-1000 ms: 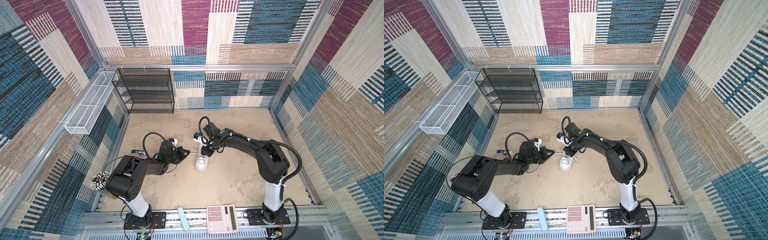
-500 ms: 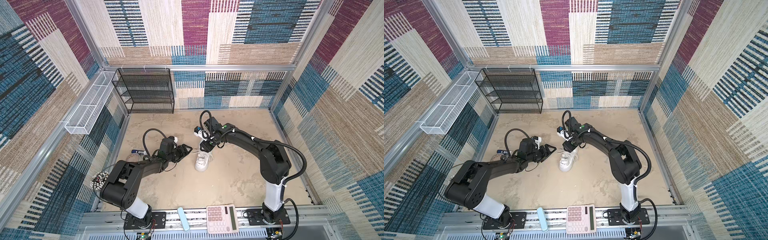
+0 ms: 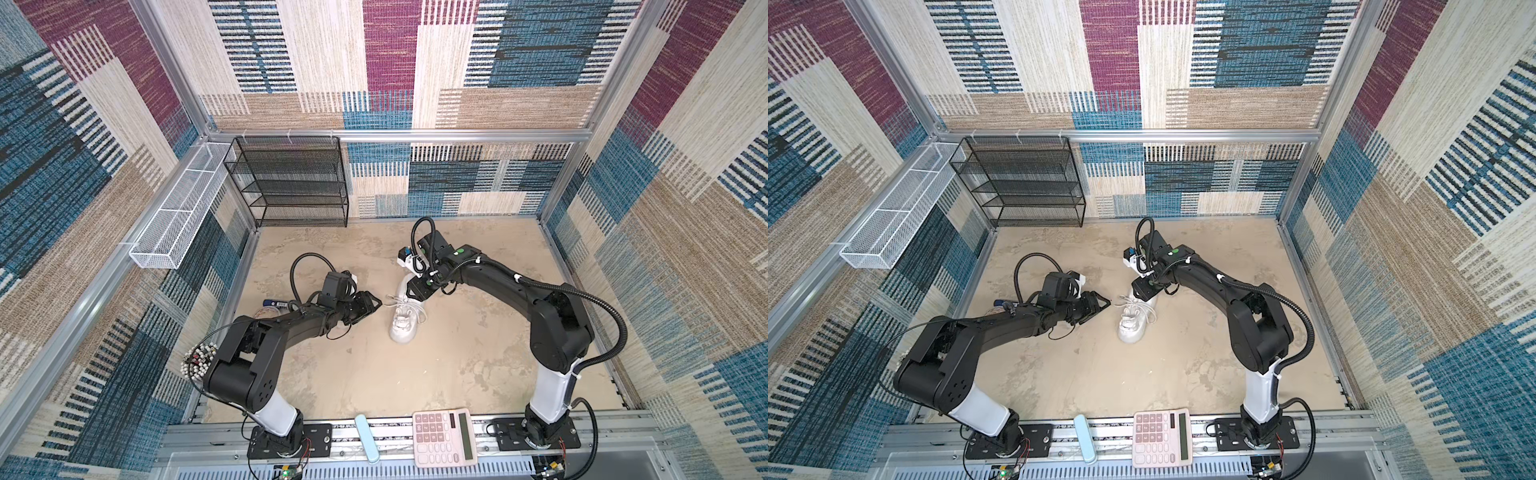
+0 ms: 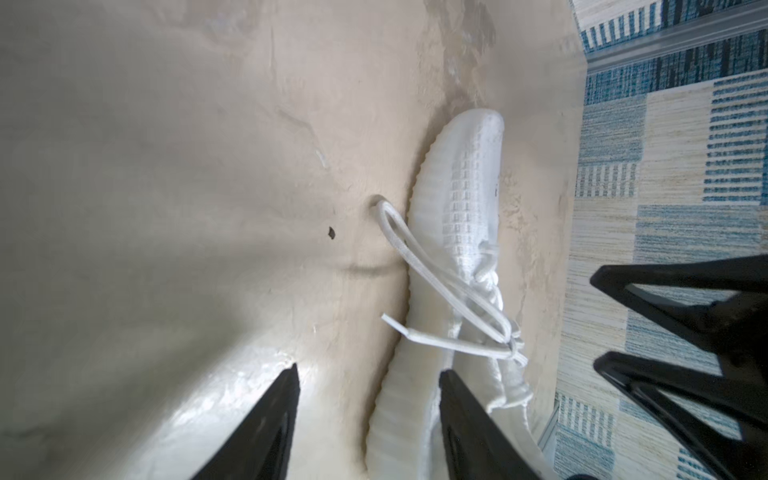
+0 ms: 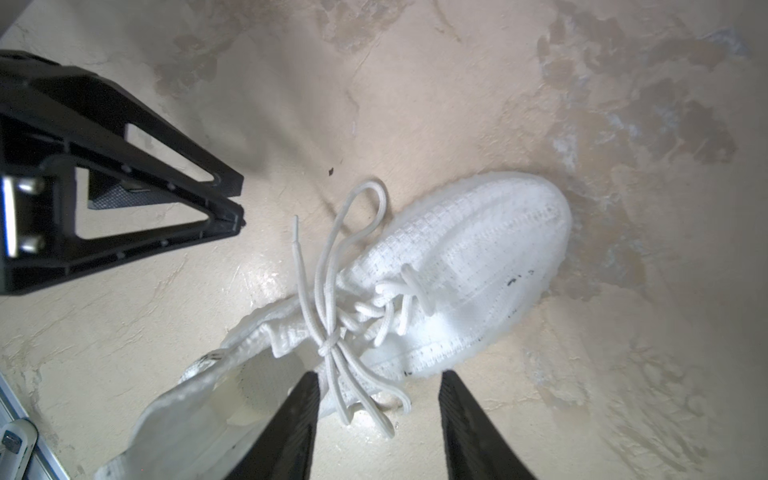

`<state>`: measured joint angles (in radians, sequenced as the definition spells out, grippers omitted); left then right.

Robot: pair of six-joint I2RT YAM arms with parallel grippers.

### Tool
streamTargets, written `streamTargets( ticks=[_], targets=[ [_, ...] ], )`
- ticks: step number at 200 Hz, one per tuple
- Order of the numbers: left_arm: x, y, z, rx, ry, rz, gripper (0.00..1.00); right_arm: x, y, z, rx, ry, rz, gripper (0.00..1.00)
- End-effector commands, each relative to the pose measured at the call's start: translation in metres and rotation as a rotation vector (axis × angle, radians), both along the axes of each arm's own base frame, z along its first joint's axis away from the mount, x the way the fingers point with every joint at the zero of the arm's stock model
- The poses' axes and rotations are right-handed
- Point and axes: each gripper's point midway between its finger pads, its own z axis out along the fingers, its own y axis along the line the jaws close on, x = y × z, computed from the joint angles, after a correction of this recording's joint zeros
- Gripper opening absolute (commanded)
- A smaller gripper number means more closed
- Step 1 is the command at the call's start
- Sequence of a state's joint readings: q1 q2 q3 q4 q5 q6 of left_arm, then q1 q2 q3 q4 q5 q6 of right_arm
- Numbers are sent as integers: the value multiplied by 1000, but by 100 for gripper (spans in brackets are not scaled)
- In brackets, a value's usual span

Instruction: Tie the shoes

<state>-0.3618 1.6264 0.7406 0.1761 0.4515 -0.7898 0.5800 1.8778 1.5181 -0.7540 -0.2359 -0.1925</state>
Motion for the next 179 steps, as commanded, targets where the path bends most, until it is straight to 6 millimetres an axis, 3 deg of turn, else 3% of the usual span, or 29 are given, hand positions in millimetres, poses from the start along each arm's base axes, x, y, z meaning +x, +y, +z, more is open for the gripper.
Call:
streamTargets(
  ticks=[1,48,75,123,179],
  targets=[
    [10,-11,9,-66,-23,-3,56,1,4,5,26,-10,15,47],
    [12,-25,-3,-71,4,-18,54,-4,9,1,47,13,40,44],
    [17,-28,-5,-98,-2,3,46,-5,8,-8,29,18,60,42],
    [18,-30,-3,-111,-14,6,18,-6,13,-12,41,32,80,39],
    [16,-32,-10,-110,4,7,29,-7,13,-11,46,33,80,39]
  ],
)
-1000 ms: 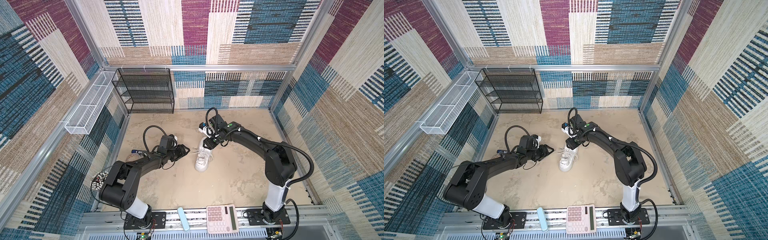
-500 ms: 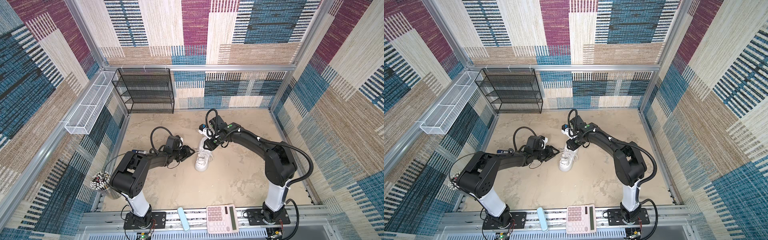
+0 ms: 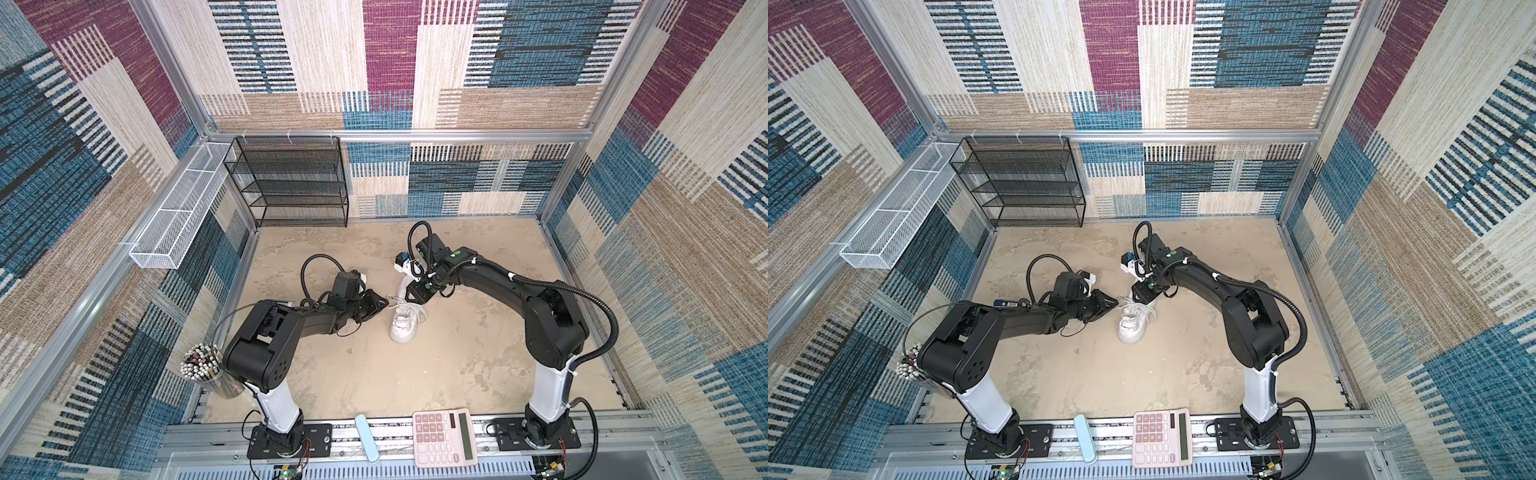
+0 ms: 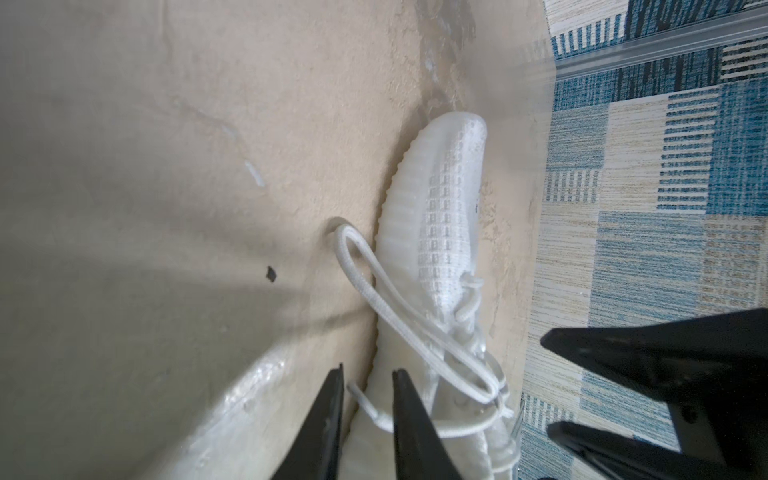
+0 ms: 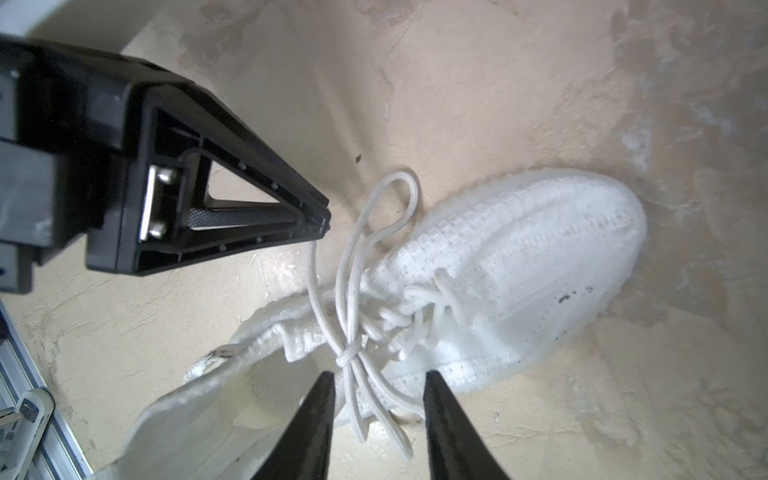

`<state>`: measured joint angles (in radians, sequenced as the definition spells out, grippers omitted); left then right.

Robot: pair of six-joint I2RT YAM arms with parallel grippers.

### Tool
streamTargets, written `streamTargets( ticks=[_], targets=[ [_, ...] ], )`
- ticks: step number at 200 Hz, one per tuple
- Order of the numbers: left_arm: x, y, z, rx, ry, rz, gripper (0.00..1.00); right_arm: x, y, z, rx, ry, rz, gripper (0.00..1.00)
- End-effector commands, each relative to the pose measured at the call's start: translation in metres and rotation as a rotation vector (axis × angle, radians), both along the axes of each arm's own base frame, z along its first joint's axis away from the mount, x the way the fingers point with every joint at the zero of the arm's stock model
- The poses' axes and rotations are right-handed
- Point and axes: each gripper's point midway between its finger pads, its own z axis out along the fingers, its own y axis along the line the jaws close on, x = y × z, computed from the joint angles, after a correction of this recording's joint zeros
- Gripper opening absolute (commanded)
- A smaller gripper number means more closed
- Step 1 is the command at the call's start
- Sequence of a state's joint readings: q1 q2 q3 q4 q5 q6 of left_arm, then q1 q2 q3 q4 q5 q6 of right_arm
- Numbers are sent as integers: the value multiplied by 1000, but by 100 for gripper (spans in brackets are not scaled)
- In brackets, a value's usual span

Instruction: Tie the shoes

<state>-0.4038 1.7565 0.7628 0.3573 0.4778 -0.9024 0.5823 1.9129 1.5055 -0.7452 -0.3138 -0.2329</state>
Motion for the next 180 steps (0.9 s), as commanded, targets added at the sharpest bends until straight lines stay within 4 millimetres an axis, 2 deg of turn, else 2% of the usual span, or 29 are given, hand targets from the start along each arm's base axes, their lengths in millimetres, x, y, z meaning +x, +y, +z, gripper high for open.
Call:
streamTargets(
  ticks=[1,28,57,90,125,180],
  targets=[
    [2,-3,1,-16,-8,1,29,3,3,4,17,-20,9,39],
    [1,-4,1,-22,-14,8,21,0,6,5,27,-13,21,39],
    [3,-2,6,-21,-39,22,0,-3,9,3,24,-27,44,37],
    [2,2,14,7,-59,22,0,-4,7,-7,-36,-35,64,31],
    [2,4,26,8,-83,23,0,-4,12,-9,-35,-56,98,30],
    [4,8,44,9,-129,31,0,0,26,2,28,-45,85,32]
  ],
)
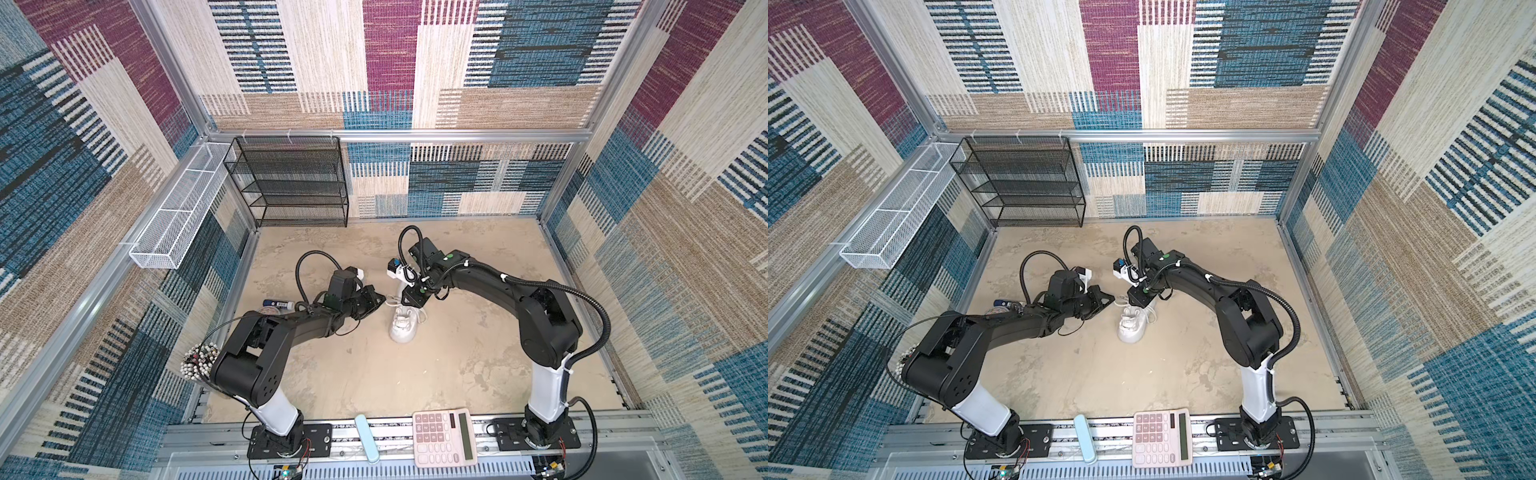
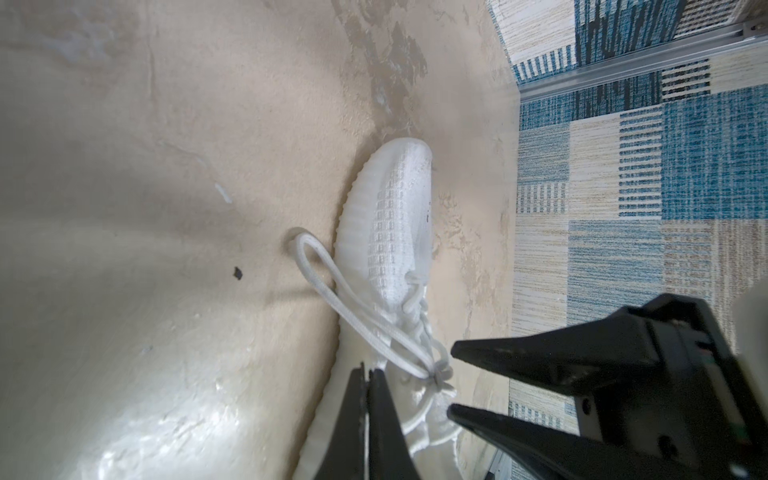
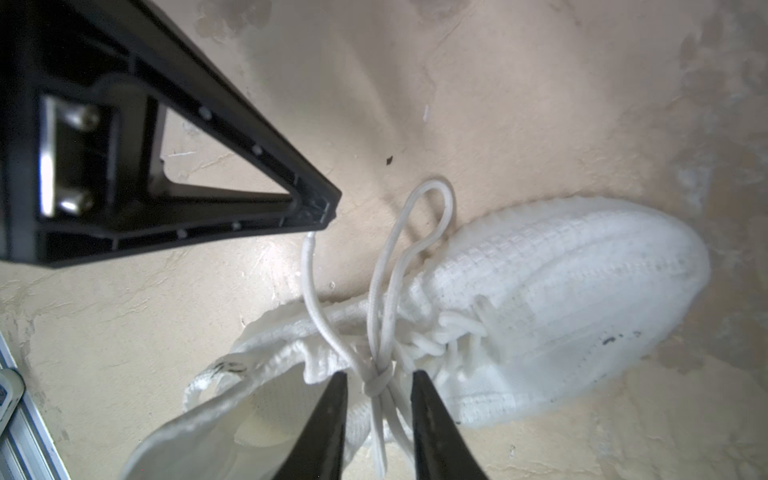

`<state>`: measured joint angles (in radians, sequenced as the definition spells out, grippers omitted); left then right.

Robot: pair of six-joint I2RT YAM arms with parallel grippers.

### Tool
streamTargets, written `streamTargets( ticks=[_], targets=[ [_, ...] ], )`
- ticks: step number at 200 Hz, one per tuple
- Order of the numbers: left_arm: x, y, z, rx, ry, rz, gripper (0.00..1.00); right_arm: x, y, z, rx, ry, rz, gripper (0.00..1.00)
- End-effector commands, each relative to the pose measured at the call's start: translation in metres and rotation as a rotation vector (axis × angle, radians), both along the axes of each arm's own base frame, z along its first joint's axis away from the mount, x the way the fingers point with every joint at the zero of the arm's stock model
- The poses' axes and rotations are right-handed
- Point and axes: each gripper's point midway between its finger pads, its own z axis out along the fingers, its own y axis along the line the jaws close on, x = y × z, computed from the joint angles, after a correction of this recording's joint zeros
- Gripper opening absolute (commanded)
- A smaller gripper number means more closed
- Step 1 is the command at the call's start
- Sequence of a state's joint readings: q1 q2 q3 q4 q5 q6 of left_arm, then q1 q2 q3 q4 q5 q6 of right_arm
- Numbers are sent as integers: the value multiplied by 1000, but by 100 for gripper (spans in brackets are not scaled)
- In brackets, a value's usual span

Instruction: Tie the shoes

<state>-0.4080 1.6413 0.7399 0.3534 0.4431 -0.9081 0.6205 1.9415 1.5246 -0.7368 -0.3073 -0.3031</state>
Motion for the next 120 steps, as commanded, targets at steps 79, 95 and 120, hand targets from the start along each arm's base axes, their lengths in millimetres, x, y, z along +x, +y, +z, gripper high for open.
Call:
streamTargets(
  ticks=[79,95,120],
  targets=[
    [8,8,42,25,-105,4,0,8,17,16,76,8,-10,41],
    [10,7,46,26,-109,3,0,5,15,15,71,0,6,41],
    [13,6,51,21,-117,0,0,-1,9,14,69,-26,26,41]
  ],
)
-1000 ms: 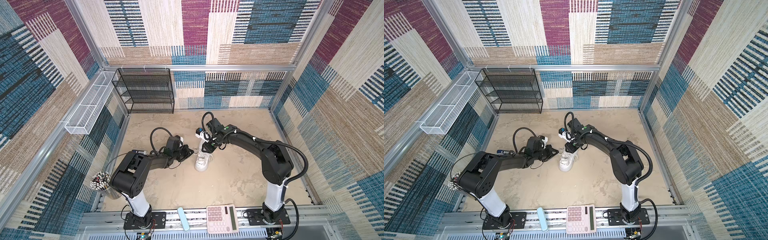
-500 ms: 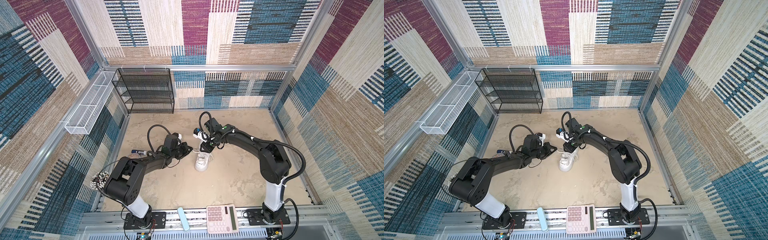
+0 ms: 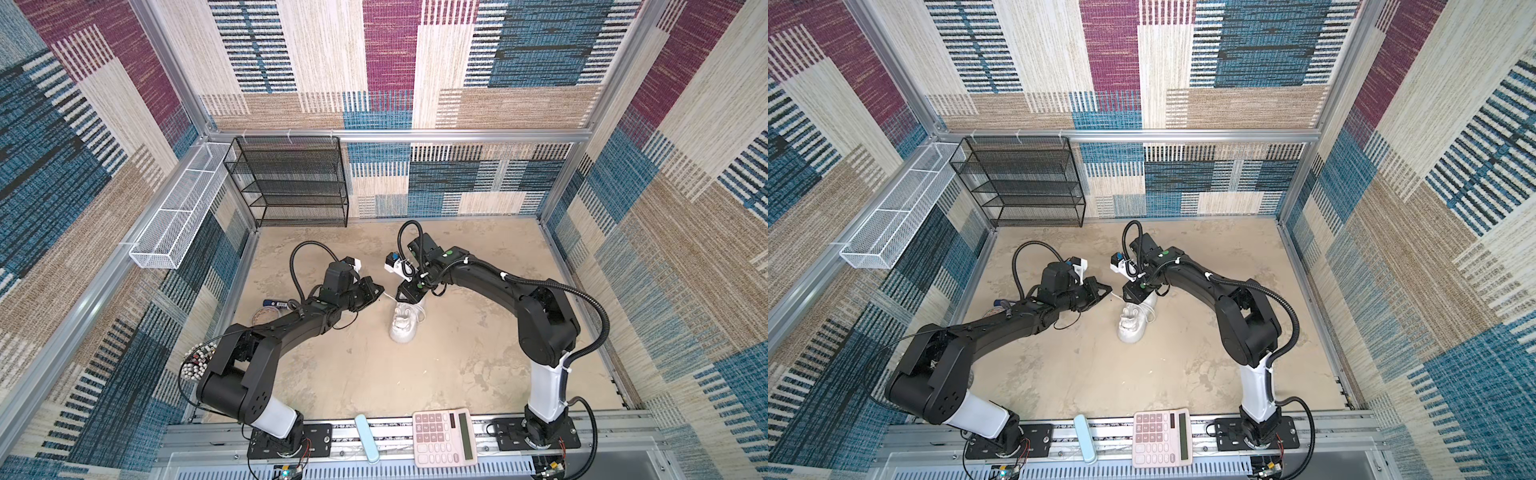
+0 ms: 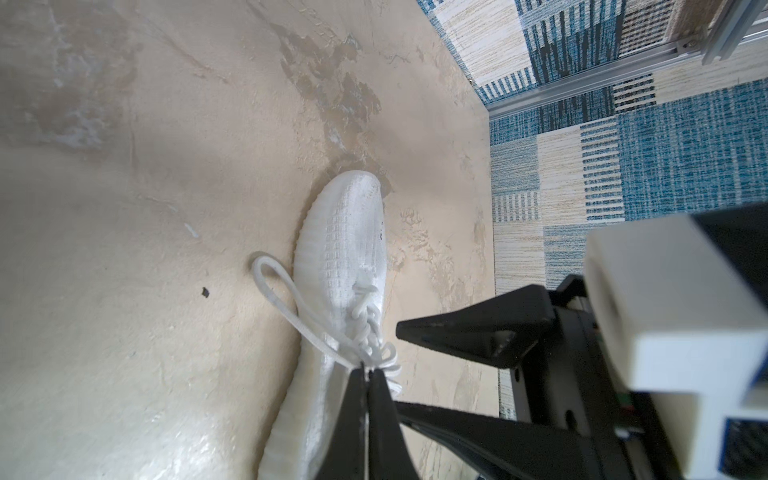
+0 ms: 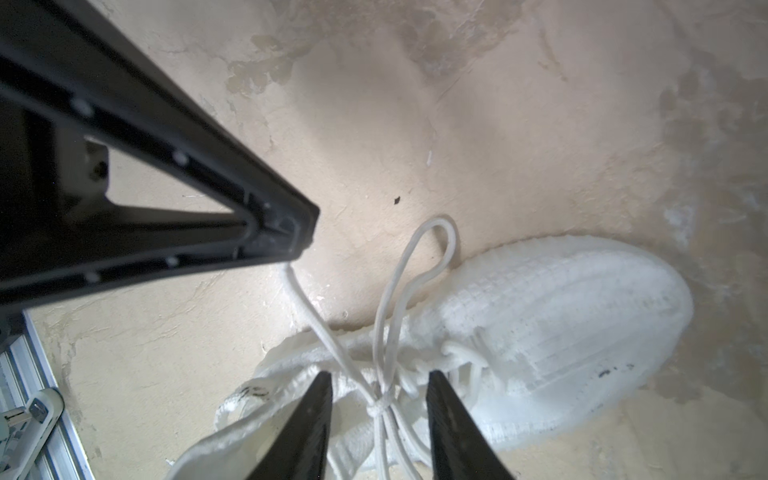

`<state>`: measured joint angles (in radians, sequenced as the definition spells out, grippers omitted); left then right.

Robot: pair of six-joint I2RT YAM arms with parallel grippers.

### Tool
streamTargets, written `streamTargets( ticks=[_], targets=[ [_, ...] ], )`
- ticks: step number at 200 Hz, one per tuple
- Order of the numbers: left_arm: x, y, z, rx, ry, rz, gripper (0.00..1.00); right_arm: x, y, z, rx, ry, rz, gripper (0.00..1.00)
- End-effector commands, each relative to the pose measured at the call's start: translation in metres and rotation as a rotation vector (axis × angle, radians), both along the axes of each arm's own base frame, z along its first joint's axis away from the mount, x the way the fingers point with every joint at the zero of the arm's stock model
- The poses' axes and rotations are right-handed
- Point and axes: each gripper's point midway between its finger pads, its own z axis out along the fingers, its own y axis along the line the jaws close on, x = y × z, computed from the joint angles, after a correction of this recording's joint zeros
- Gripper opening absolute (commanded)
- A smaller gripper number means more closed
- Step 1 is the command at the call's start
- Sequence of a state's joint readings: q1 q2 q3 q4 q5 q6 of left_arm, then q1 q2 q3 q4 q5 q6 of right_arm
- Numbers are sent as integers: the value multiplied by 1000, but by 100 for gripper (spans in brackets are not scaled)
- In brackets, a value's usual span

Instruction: Tie the shoes

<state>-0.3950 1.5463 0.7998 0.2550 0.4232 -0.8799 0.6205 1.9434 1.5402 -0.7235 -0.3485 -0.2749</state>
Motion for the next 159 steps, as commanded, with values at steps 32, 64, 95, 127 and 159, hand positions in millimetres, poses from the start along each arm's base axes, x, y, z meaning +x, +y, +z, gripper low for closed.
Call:
streamTargets(
  ticks=[32,64,95,127,159],
  targets=[
    [6,-2,15,14,-49,-25,0,-7,3,5,42,-41,48,40],
    [5,-1,20,19,-59,-23,0,-3,14,9,85,-54,43,39],
    [4,1,23,23,-58,-22,0,0,20,9,119,-62,40,31],
    [4,0,26,20,-61,-25,0,-1,20,2,124,-54,38,28],
    [3,1,26,21,-61,-22,0,-1,21,1,168,-74,8,27]
  ],
)
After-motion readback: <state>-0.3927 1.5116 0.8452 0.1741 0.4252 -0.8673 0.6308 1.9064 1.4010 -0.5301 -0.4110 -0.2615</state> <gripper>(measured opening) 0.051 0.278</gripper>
